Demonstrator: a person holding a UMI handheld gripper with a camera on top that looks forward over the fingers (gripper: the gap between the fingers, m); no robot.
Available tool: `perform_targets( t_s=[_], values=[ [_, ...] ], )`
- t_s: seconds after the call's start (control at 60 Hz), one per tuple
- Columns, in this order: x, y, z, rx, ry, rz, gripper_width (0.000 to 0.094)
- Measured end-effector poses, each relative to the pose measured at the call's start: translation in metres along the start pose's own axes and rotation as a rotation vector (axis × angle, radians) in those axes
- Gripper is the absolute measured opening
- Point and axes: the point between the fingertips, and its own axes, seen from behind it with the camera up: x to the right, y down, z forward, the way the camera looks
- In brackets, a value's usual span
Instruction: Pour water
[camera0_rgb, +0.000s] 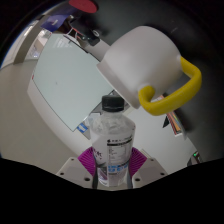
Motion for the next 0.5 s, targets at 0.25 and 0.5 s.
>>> perform_targets(
  t_s=[0.25,0.5],
  values=[
    [-0.024,0.029,-0.007,-0.096,0.043,-0.1,0.0375],
    [-0.098,0.084,0.01,-0.303,0.133,-1.017,0.0374]
  ],
)
